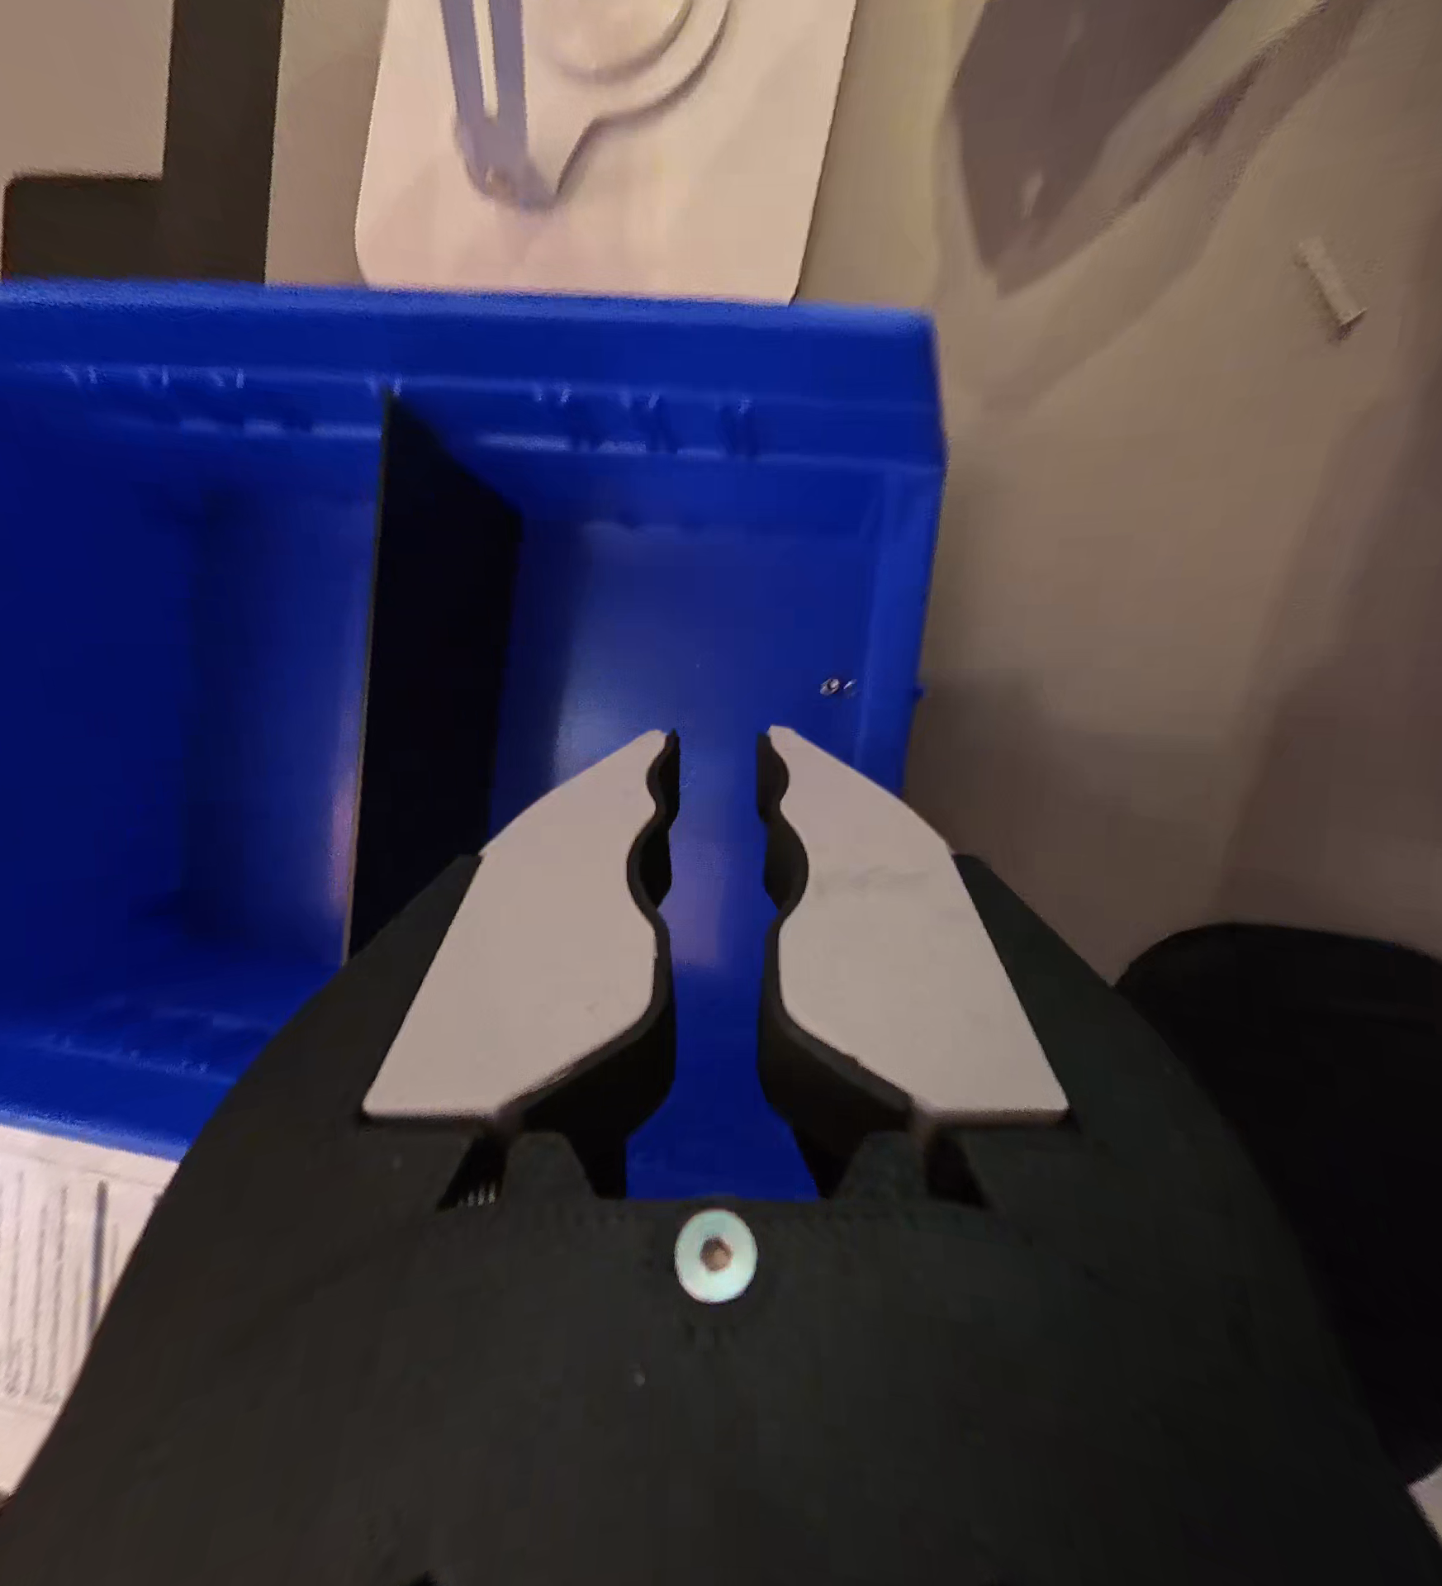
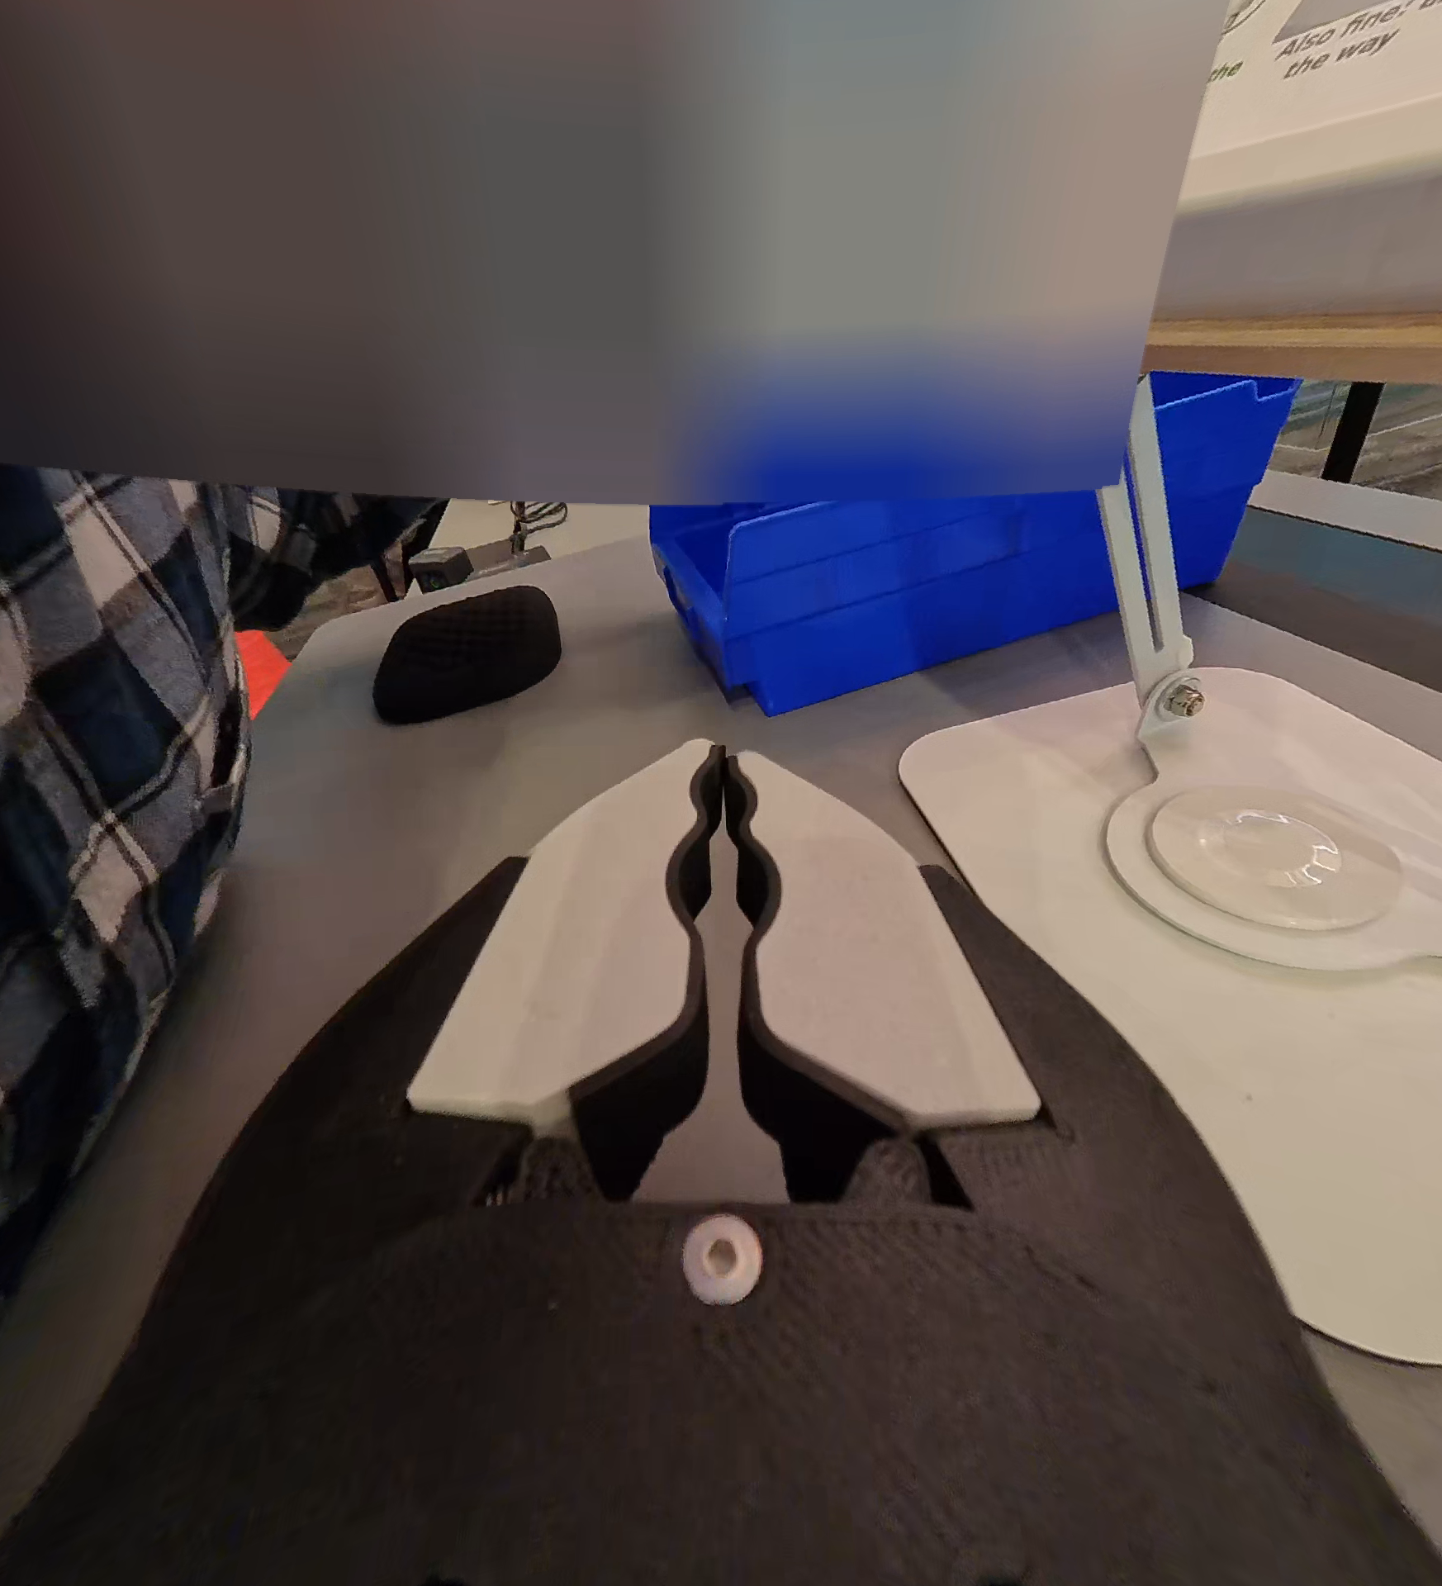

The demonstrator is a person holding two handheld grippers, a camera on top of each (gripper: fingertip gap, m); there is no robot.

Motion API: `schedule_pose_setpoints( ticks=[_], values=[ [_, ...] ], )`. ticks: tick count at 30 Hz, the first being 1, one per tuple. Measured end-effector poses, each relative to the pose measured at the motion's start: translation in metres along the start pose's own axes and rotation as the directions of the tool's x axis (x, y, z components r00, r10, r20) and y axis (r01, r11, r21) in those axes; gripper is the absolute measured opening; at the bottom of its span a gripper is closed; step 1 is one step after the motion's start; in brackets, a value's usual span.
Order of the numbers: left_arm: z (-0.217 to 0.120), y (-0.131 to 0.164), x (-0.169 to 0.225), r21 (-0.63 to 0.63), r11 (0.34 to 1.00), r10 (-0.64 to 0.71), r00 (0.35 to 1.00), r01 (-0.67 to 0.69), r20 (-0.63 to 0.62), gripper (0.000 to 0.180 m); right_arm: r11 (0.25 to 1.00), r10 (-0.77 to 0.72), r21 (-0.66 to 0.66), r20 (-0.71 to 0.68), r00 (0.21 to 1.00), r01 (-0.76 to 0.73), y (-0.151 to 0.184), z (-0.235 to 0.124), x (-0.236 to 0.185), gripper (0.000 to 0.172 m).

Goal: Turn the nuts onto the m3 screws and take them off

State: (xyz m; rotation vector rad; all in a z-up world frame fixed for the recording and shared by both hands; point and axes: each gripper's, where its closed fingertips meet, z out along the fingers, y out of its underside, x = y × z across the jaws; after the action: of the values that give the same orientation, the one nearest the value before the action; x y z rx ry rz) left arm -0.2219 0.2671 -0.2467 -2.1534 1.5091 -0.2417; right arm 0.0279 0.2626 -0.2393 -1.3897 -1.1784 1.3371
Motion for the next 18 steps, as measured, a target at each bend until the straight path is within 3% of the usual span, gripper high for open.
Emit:
schedule_pose_setpoints(
  ticks=[8,12,18],
  values=[
    [0.058,0.016,0.004,-0.185,0.974,0.088,0.968,-0.134,-0.236,0.017,1.000,0.016,0.023,0.002,1.000,-0.016,-0.003,-0.003,0.001,0.000],
    [0.079,0.026,0.016,-0.226,0.953,0.112,0.926,-0.204,-0.361,0.030,1.000,0.018,0.024,0.004,1.000,-0.018,-0.003,-0.003,0.001,0.000],
    [0.094,0.025,0.011,-0.217,0.958,0.097,0.922,-0.189,-0.376,0.056,0.999,0.027,0.033,0.003,1.000,-0.027,-0.004,-0.004,0.002,0.000]
  ],
)
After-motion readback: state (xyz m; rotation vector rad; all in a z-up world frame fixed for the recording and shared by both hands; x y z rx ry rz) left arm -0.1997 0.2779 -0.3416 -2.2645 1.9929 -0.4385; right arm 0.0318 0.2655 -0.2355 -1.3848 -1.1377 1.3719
